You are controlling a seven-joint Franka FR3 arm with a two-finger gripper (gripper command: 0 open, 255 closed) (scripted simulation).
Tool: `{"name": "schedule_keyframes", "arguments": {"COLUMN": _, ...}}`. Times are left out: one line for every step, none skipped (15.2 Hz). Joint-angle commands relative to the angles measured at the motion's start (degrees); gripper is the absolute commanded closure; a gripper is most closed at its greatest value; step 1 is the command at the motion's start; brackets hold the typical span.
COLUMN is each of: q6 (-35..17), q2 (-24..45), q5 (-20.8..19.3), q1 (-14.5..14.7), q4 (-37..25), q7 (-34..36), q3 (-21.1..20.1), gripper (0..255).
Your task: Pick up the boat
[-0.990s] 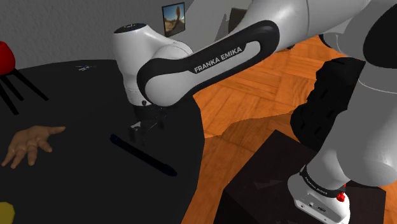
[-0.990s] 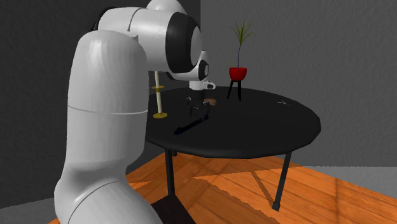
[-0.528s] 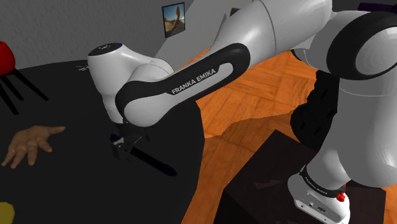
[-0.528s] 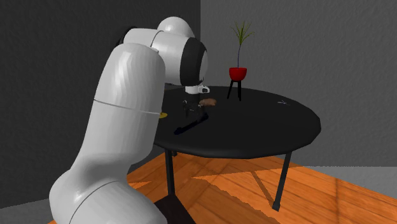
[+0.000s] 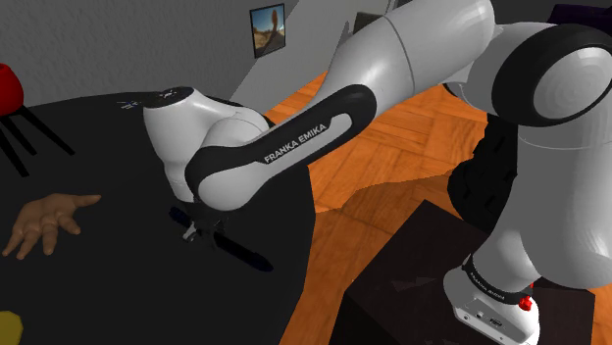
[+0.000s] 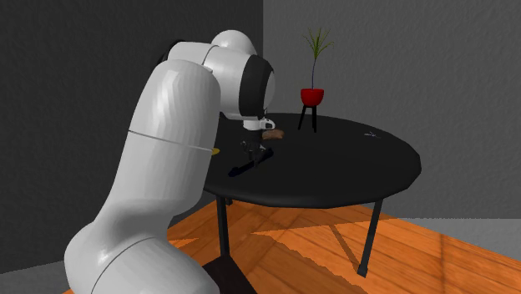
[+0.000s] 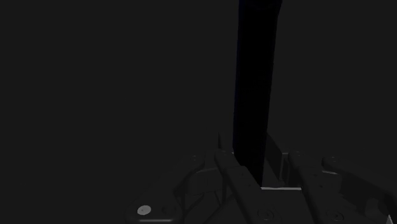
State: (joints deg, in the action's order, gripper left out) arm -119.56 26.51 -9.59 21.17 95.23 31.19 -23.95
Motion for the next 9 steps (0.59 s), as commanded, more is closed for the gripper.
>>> {"name": "schedule_keyframes", "arguments": {"q6": -0.08, "q2": 0.03, "q5": -0.02, "q1": 0.01, "q4": 0.03, "q7": 0.02, "q3": 0.01, "gripper": 255}}
{"name": "schedule_keyframes", "arguments": {"q6": -0.07, "q2": 0.03, "q5": -0.02, "q1": 0.02, "q4": 0.03, "q7": 0.02, "q3": 0.01, "gripper": 255}}
{"name": "schedule_keyframes", "arguments": {"q6": -0.06, "q2": 0.04, "q5": -0.02, "q1": 0.02, "q4": 0.01, "q7": 0.02, "q3": 0.01, "gripper": 255}}
{"name": "schedule_keyframes", "arguments": {"q6": -0.06, "q2": 0.04, "q5": -0.02, "q1": 0.02, "q4": 0.01, "q7": 0.02, "q3": 0.01, "gripper": 255}}
{"name": "schedule_keyframes", "arguments": {"q6": -0.06, "q2": 0.04, "q5": -0.02, "q1": 0.02, "q4": 0.01, "q7": 0.02, "q3": 0.01, "gripper": 255}}
{"name": "schedule_keyframes", "arguments": {"q6": -0.06, "q2": 0.04, "q5": -0.02, "q1": 0.02, "q4": 0.01, "q7": 0.02, "q3": 0.01, "gripper": 255}}
{"name": "schedule_keyframes", "arguments": {"q6": -0.07, "q2": 0.04, "q5": -0.02, "q1": 0.02, "q4": 0.02, "q7": 0.02, "q3": 0.01, "gripper": 255}}
{"name": "schedule_keyframes", "arguments": {"q6": -0.01, "q2": -0.02, "q5": 0.01, "q1": -0.03, "q4": 0.01, "q7": -0.04, "q3": 0.01, "gripper": 255}}
{"name": "schedule_keyframes", "arguments": {"q6": 0.61, "q2": -0.33, "q5": 0.16, "q1": -0.08, "q4": -0.32, "q7": -0.12, "q3": -0.08, "gripper": 255}}
